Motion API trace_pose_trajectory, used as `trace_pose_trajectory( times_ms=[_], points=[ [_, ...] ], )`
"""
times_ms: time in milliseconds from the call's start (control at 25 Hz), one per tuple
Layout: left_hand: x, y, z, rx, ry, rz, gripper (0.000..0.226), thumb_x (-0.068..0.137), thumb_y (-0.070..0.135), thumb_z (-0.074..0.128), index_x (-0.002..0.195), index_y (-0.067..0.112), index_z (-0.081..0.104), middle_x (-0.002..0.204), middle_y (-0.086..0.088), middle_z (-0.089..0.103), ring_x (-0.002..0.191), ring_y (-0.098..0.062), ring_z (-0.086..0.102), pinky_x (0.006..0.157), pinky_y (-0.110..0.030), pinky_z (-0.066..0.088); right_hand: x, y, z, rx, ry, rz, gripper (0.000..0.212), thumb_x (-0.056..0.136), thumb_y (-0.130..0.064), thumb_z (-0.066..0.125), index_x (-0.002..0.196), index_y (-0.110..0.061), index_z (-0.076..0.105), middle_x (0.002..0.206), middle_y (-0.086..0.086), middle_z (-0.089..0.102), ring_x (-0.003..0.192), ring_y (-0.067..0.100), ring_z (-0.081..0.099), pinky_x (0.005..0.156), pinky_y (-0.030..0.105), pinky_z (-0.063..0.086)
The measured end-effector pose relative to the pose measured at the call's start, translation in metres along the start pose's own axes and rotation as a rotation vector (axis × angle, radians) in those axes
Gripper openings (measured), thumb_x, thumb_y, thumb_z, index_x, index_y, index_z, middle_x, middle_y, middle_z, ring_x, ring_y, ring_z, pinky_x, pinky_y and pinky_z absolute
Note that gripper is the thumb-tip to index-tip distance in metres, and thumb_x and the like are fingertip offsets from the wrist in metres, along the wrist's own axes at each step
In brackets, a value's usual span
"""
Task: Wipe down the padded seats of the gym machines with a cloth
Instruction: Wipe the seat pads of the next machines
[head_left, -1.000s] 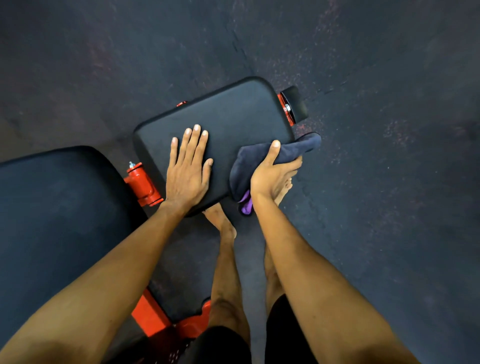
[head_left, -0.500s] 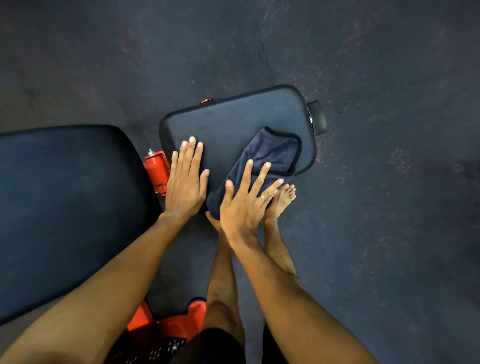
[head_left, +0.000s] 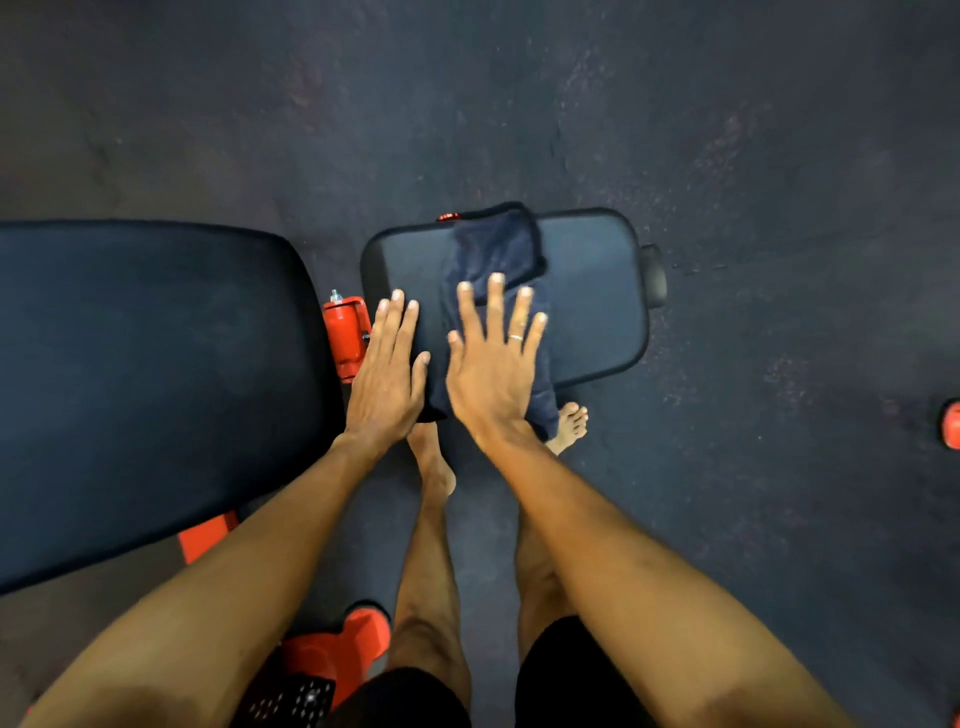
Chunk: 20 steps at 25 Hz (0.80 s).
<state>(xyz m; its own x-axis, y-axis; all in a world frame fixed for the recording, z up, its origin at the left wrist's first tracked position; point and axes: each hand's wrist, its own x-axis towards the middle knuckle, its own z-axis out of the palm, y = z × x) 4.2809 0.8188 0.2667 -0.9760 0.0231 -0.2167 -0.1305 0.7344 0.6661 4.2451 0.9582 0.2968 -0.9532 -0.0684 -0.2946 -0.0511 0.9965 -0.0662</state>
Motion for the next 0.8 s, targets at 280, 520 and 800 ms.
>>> trace_pose_trajectory(
  times_ms=[280, 520, 800],
  points=[
    [-0.002, 0.021, 0.022, -0.093, 0.138, -0.136, 0.066, 0.1, 0.015, 0.038, 0.161, 0.008, 0.014, 0.17, -0.007, 0.001, 0.157, -0.019, -0.004, 0.128, -0.039, 0.001, 0.079, 0.012, -0.03, -0.126, -0.085, -0.376, 0.059, 0.108, -0.043, 0.032, 0.163, -0.032, 0.013, 0.172, 0.003, 0.002, 0.157, 0.036, -0.001, 0.125, 0.056, -0.001],
    [0.001, 0.03, 0.035, -0.156, 0.23, -0.229, 0.065, 0.102, 0.016, 0.036, 0.161, 0.009, 0.011, 0.17, -0.006, 0.002, 0.157, -0.018, -0.004, 0.127, -0.039, -0.003, 0.016, 0.041, -0.018, -0.147, -0.086, -0.464, 0.063, 0.106, -0.039, 0.043, 0.163, -0.028, 0.018, 0.171, 0.005, 0.01, 0.157, 0.036, 0.008, 0.126, 0.055, 0.007],
    [0.004, 0.031, 0.036, -0.033, 0.204, -0.225, 0.063, 0.103, 0.022, 0.029, 0.162, 0.008, 0.01, 0.17, -0.007, 0.0, 0.157, -0.021, -0.003, 0.128, -0.047, 0.007, 0.065, 0.014, -0.032, -0.164, -0.129, -0.481, 0.061, 0.108, -0.043, 0.035, 0.163, -0.031, 0.013, 0.172, 0.003, 0.004, 0.157, 0.035, 0.002, 0.125, 0.055, 0.001]
  ],
)
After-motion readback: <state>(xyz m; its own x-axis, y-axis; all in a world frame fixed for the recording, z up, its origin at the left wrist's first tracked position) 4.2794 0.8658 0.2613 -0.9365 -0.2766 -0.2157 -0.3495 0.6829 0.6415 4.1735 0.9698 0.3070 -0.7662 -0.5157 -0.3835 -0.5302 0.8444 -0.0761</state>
